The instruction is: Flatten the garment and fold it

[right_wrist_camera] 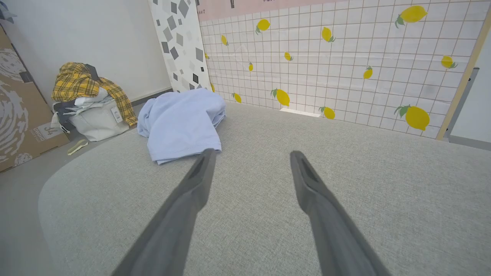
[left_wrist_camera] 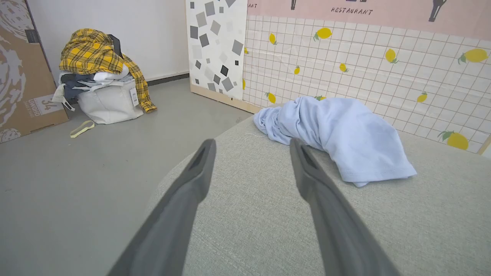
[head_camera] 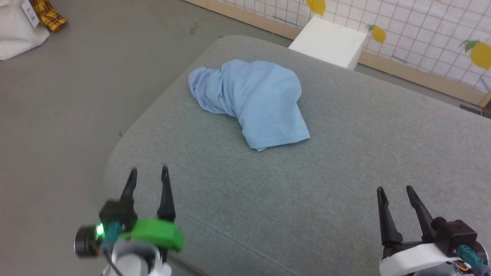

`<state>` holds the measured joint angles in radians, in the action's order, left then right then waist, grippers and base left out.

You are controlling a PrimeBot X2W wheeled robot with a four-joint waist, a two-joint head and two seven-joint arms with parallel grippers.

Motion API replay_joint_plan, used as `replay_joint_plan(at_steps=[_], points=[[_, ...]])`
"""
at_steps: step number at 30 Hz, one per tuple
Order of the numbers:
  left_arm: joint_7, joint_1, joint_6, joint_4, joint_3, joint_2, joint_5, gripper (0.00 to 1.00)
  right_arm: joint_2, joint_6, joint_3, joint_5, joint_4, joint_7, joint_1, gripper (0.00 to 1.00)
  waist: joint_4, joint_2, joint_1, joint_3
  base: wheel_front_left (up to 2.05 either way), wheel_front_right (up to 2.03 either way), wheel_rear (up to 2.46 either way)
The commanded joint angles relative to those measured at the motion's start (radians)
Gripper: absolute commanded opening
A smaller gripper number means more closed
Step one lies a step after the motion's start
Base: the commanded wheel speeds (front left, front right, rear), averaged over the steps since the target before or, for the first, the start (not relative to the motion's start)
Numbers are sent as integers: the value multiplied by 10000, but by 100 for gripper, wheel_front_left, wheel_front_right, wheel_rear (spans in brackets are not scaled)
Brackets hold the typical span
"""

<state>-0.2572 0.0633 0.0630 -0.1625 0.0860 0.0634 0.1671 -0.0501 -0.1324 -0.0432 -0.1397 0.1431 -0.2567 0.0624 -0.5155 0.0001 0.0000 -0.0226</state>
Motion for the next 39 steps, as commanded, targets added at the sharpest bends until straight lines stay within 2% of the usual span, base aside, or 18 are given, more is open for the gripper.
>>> replay_joint_plan(at_steps=[1, 7, 12, 16, 19, 22, 27, 33, 39], points=[[-46, 598, -131, -117, 24, -29, 130, 100, -1, 17, 8, 69, -66, -26, -153, 100, 170, -1, 0, -190, 0, 0, 0], [-46, 2689, -575, -1064, -107, -43, 583, 100, -1, 17, 12, 441, -484, 272, -452, 100, 786, -1, 0, -922, 0, 0, 0], [116, 4880, -936, -2798, -315, 22, 1053, 100, -1, 17, -40, 862, -1081, 674, -721, 100, 1482, -1, 0, -1846, 0, 0, 0], [569, 6645, -1117, -4394, -535, 258, 1388, 100, -1, 17, -96, 1173, -1582, 994, -952, 100, 2208, -1, 0, -2684, 0, 0, 0], [1360, 7833, -1212, -5533, -791, 406, 1830, 100, -1, 17, -181, 1341, -2021, 1207, -1020, 100, 2766, -1, 0, -3336, 0, 0, 0], [2563, 8769, -1170, -6555, -864, 582, 2067, 100, -1, 17, -332, 1474, -2363, 1365, -985, 100, 3132, -1, 0, -3825, 0, 0, 0], [4809, 9988, -501, -8002, -927, 887, 2211, 100, -1, 17, -610, 1569, -2900, 1536, -853, 100, 3549, -1, 0, -4567, 0, 0, 0], [7004, 10667, 85, -9179, -464, 1027, 1902, 100, -1, 17, -831, 1539, -3311, 1572, -811, 100, 3621, -1, 0, -5070, 0, 0, 0], [8463, 10727, -6, -9866, -152, 778, 1905, 100, -1, 17, -850, 1531, -3420, 1586, -911, 100, 3505, -1, 0, -5257, 0, 0, 0]])
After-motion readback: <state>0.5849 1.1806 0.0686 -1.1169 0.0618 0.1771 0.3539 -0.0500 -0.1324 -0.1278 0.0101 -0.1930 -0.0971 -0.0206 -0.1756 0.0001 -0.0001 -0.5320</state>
